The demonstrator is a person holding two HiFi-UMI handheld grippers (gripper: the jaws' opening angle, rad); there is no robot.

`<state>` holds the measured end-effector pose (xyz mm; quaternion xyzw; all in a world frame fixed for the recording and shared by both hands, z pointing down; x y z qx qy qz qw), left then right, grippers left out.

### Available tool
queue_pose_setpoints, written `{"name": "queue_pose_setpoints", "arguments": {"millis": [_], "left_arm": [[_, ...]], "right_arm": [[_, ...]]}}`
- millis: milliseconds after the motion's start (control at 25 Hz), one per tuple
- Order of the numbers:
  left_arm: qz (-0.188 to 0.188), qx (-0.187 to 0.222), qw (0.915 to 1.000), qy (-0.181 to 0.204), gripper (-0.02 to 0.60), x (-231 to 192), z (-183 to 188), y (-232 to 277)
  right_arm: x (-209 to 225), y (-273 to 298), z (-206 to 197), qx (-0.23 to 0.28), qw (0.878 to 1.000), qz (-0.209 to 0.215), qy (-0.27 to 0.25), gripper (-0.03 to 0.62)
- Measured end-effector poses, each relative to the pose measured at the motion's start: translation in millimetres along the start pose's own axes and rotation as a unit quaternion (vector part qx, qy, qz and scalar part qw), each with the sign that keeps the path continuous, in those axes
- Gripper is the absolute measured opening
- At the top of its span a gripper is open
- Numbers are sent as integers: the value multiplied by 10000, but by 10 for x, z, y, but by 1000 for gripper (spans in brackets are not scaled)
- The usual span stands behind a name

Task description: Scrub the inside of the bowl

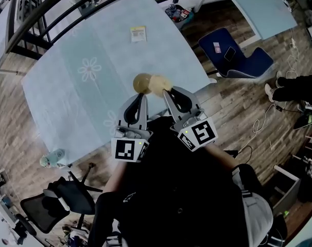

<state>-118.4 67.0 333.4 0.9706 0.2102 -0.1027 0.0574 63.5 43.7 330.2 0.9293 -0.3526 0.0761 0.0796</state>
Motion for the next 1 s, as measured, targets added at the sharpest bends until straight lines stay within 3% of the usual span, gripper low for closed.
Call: {"name": "queue_pose_setpoints", "arguments": {"millis": [200,400,1000], "left_arm": [[50,35,10000,-42,15,4,-5,-10],[104,330,9994,14,14,-8,1,-38],[259,-20,9996,-134,14,-66,-57,-69]], "right_arm": [[-26,-8,1,0,9999,77,-100,37],[-40,-14,2,1,9998,150,-143,37],[-75,7,-28,-217,9997,135,-51,37]]}}
Point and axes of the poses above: the fingertips, and each gripper's own axes: y forward along the fingers, x to its right, z out of its top, the point moved 10 cm from there along -y, backward along the fingers, and after that the axes turned 3 degrees about z, right-handed, at the moved point
